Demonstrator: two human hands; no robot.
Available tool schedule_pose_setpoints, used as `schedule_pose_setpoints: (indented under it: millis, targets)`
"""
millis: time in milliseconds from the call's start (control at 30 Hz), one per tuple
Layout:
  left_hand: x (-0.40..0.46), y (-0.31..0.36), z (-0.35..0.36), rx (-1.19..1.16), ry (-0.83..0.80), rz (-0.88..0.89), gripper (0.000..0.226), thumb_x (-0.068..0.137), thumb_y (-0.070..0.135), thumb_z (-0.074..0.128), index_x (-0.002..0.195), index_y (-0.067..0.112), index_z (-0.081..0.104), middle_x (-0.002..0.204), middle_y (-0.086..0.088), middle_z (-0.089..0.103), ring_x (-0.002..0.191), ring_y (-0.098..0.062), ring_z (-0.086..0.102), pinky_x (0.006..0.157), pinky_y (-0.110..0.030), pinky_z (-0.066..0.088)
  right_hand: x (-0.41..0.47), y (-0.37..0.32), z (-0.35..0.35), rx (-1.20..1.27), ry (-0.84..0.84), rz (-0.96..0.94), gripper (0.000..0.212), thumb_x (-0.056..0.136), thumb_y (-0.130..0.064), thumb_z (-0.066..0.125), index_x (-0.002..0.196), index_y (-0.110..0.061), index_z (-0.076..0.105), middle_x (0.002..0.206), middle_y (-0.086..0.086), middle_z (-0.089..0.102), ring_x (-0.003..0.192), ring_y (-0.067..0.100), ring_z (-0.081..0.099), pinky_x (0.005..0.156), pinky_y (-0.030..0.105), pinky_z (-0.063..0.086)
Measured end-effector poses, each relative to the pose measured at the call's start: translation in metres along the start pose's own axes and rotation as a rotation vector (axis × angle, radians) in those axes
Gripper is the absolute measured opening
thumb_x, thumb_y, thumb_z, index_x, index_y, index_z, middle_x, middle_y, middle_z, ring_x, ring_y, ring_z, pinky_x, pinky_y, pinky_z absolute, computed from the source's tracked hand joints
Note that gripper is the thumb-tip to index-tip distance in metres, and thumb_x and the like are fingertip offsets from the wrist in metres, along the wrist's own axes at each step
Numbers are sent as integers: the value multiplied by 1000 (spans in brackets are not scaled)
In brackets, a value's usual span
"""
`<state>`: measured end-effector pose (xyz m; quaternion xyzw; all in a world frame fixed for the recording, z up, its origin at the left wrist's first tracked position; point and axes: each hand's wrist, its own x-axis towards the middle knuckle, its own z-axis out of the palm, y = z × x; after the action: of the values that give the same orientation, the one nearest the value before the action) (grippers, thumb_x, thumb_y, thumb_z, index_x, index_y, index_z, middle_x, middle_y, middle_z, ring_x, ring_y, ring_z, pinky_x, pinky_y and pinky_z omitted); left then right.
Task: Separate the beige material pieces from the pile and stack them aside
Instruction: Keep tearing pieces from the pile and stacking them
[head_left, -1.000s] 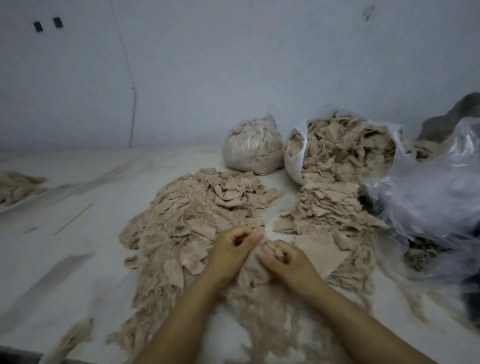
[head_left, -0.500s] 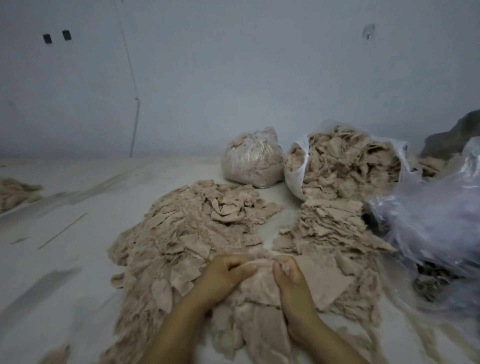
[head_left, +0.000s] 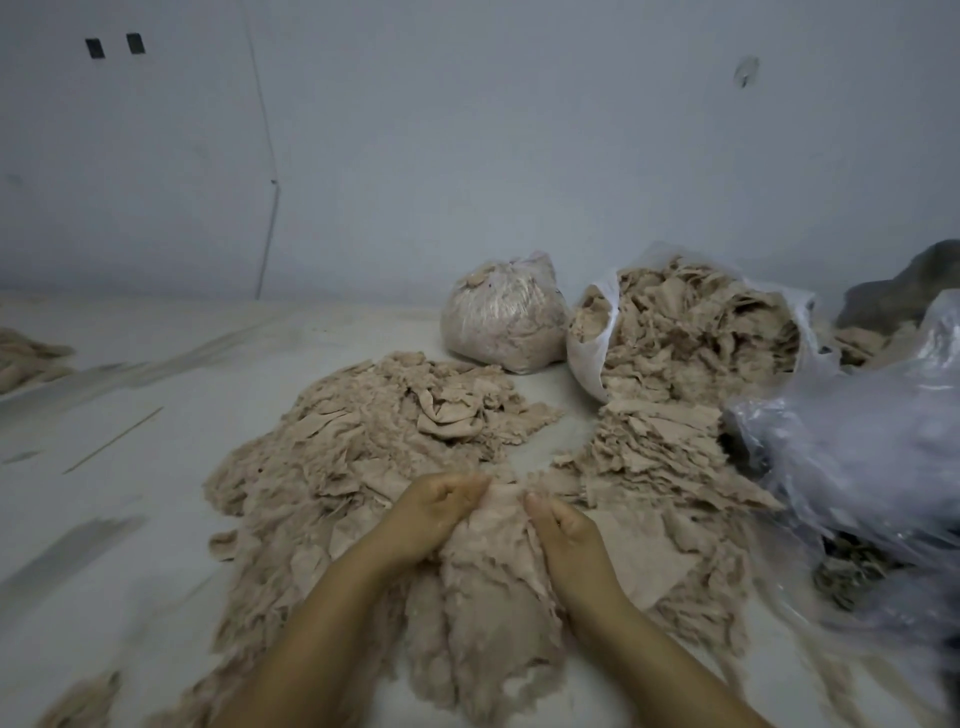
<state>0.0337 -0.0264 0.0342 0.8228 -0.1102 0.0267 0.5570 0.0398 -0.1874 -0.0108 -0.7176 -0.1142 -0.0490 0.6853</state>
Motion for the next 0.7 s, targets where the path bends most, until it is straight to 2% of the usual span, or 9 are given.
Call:
schedule_pose_setpoints:
  millis: [100,167,233,367,433,467,533,633,700]
  targets:
    - [-9,-3,12,-175,-26,-122,31,88,38,57,76,10,58,70,4,62,66,-10,57,63,-23,46,-1,7,5,99,-21,62,40,96,-47,42,88,-19,69,87,2,74,87,15,70,80,33,54]
    - [-10,-3,23,-386,116,-210,18,94,21,57,94,4,64,90,-11,72,80,-24,67,75,-36,54,-1,4,9,101,29,80,38,95,-52,39,95,-25,66,98,-2,71,96,11,66,87,32,51]
    - [-11,-2,29,-455,281,-225,16,97,15,52,101,6,64,95,-14,72,85,-28,69,76,-38,55,-1,0,10,124,102,85,30,97,-52,39,97,-31,61,105,-5,65,102,12,62,92,36,49]
    - [-15,0,38,-250,366,-107,18,96,19,52,102,7,64,95,-10,70,86,-21,66,72,-29,53,-12,-9,18,31,185,49,51,78,-77,40,101,-33,53,95,-15,60,82,-8,59,71,17,42]
    - [-20,2,42,-281,326,-95,19,96,21,53,96,6,65,91,-14,70,81,-21,66,69,-31,52,-14,-10,22,-108,212,21,37,83,-60,56,92,-24,53,80,-12,58,68,-6,55,61,14,38]
    - [-22,2,42,-308,332,-89,18,96,20,53,93,6,66,88,-14,70,78,-20,65,69,-33,51,-14,-11,21,-142,237,-2,30,89,-46,58,83,-17,53,71,-8,55,59,-3,50,59,18,37]
    - [-27,-2,40,-386,365,-85,18,96,16,52,87,10,67,81,-8,70,74,-16,64,67,-30,50,-12,-12,14,-117,294,-16,34,97,-29,52,69,-9,50,62,-1,48,57,7,42,59,29,35]
    - [-35,-4,40,-453,328,-115,21,96,13,51,82,12,68,73,0,70,66,-12,63,59,-22,50,-19,-15,4,-93,344,-26,36,98,-28,50,63,-18,47,59,-3,46,58,9,41,57,28,34]
    - [-34,-2,38,-449,301,-149,20,95,18,54,82,9,65,72,-2,68,65,-14,61,58,-22,48,-25,-16,2,-121,357,-37,34,98,-30,51,67,-15,53,61,1,51,57,9,45,57,26,36]
